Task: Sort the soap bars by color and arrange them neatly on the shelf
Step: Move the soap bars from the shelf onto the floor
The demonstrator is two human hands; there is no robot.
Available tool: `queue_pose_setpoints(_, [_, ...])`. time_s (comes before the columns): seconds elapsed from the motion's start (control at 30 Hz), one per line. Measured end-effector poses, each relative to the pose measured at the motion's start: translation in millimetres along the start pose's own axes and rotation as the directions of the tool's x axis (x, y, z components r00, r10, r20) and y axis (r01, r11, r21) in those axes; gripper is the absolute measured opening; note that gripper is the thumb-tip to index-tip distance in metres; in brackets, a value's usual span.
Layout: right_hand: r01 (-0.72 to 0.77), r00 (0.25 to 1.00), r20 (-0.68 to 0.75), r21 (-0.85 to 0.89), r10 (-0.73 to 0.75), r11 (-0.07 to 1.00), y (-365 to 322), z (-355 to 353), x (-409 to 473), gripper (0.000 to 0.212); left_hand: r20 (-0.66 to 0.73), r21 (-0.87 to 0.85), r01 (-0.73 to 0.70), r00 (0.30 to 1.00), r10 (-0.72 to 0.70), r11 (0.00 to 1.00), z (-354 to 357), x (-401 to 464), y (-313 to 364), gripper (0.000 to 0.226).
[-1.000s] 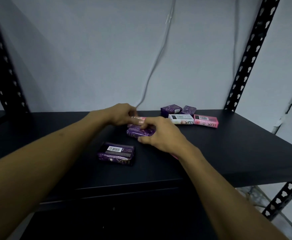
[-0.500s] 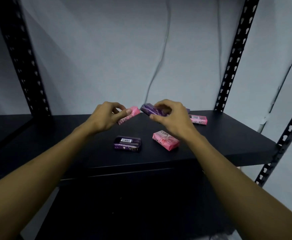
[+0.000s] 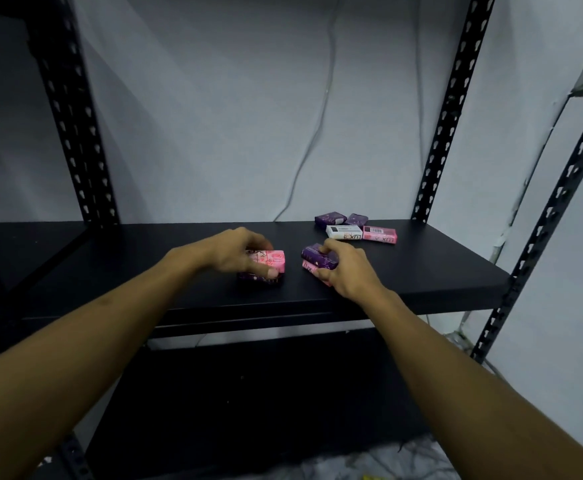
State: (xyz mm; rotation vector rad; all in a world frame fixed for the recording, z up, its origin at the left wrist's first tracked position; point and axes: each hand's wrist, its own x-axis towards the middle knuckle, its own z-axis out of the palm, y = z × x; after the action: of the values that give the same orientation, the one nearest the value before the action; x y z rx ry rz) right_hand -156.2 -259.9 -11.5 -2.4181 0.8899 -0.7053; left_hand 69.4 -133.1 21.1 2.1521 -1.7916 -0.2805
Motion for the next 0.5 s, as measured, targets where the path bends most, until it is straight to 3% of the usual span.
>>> queue_pose_setpoints(0.17, [0.004, 1.000, 0.018, -0.006, -0.004, 1.000, -1, -5, -21, 0.028, -0.135, 0.008, 0.025, 0.991, -0.024, 1.000, 14, -8, 1, 0.068])
queue_pose_setpoints(0.33, [0.015, 1.000, 0.017, -0.041, -0.014, 0.999, -1, -14, -45, 0.030, -0.156, -0.009, 0.113, 0.981, -0.113, 0.994, 18, -25, 11, 0.080])
queue_pose_setpoints(0.5, [0.014, 0.999, -0.032, -0.062, -0.016, 0.998, -5, -24, -84, 0.033, -0.267, -0.028, 0.148, 0.952, -0.150, 0.989, 33, -60, 39, 0.079])
